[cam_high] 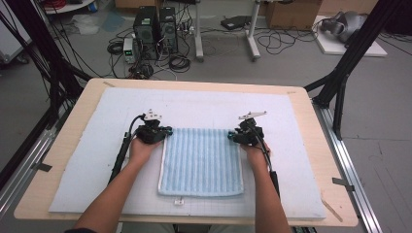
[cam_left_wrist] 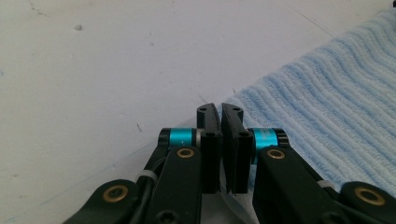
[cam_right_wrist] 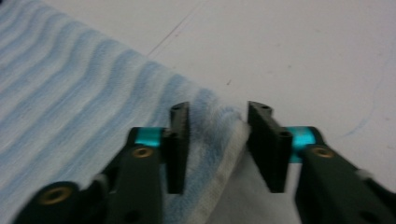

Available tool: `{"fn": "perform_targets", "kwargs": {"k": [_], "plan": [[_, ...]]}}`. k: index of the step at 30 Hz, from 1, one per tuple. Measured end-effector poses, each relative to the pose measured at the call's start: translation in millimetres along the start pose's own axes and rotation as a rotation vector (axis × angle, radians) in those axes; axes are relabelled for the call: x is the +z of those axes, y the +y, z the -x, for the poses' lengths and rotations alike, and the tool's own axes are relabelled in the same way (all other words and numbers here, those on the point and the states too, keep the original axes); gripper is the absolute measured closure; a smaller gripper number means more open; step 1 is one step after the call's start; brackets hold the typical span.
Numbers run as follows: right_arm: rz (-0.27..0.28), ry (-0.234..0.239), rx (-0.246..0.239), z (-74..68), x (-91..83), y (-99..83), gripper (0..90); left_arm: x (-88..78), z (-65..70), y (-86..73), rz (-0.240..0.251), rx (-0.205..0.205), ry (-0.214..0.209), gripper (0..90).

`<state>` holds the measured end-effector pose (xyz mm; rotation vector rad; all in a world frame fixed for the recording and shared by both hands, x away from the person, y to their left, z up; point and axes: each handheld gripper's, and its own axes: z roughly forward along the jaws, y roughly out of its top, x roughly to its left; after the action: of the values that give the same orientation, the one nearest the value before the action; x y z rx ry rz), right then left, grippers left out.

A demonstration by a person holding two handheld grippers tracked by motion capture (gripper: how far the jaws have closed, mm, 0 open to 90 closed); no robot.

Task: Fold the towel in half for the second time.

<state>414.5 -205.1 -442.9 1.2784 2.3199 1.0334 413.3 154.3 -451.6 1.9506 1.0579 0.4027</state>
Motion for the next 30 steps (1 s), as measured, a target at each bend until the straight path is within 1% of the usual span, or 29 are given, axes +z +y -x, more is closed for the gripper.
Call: {"fn": "perform_targets", "kwargs": {"k": [1, 2, 4, 5, 6, 8, 9, 10, 12, 13, 15, 17, 18, 19, 21, 24, 26, 30], "plan": [[-0.004, 0.011, -0.022, -2.1, 0.3, 0.7, 77.2, -0.1, -0.2, 0.0, 0.002, -0.01, -0.001, 85.9], [-0.011, 0.003, -0.048, -5.7, 0.5, 2.0, 81.0, -0.4, -1.3, 0.1, 0.004, -0.023, -0.007, 86.1], [-0.024, -0.032, -0.091, -11.4, 1.2, 5.4, 83.0, -2.3, -4.9, 1.1, 0.018, -0.051, -0.009, 86.5], [-0.021, -0.043, -0.102, -11.8, 1.2, 6.7, 83.0, -4.7, -7.2, 3.0, 0.05, -0.068, -0.007, 86.6], [0.0, -0.06, -0.103, -12.2, 0.1, 8.9, 83.1, -7.5, -8.8, 5.3, 0.078, -0.077, -0.007, 86.7], [0.032, -0.074, -0.1, -12.6, -2.3, 12.4, 83.1, -12.3, -11.4, 9.3, 0.131, -0.087, -0.009, 86.7], [0.046, -0.086, -0.103, -12.8, -3.1, 13.9, 83.1, -14.4, -13.0, 10.2, 0.146, -0.09, -0.015, 86.7], [0.059, -0.085, -0.093, -12.9, -3.8, 15.4, 83.1, -15.9, -14.2, 10.6, 0.156, -0.102, -0.016, 86.7], [0.085, -0.091, -0.091, -14.7, -5.5, 17.3, 83.1, -18.7, -16.6, 10.6, 0.162, -0.117, -0.032, 86.7], [0.089, -0.089, -0.099, -15.0, -5.8, 17.6, 83.0, -19.8, -16.9, 10.7, 0.164, -0.118, -0.037, 86.7], [0.086, -0.084, -0.096, -16.5, -6.9, 17.2, 82.9, -23.4, -16.5, 11.6, 0.165, -0.114, -0.048, 86.7], [0.108, -0.075, -0.092, -17.5, -11.2, 16.0, 82.9, -26.7, -15.5, 12.5, 0.159, -0.112, -0.046, 86.7], [0.123, -0.068, -0.085, -18.0, -14.0, 15.3, 82.9, -28.7, -15.3, 13.0, 0.16, -0.118, -0.052, 86.7], [0.133, -0.063, -0.084, -17.9, -16.5, 14.8, 82.8, -30.6, -14.2, 13.7, 0.164, -0.126, -0.058, 86.7], [0.146, -0.057, -0.081, -19.3, -22.2, 13.4, 82.6, -35.7, -10.7, 15.1, 0.174, -0.118, -0.068, 86.6], [0.165, -0.051, -0.09, -21.8, -30.3, 10.3, 82.6, -44.5, -4.5, 16.1, 0.189, -0.111, -0.076, 86.6], [0.188, -0.035, -0.087, -22.7, -36.6, 7.8, 82.6, -49.5, -1.4, 15.7, 0.184, -0.093, -0.071, 86.5], [0.219, 0.0, -0.075, -26.4, -46.4, 2.8, 82.4, -62.1, 4.9, 10.9, 0.207, -0.095, -0.095, 86.5]]}}
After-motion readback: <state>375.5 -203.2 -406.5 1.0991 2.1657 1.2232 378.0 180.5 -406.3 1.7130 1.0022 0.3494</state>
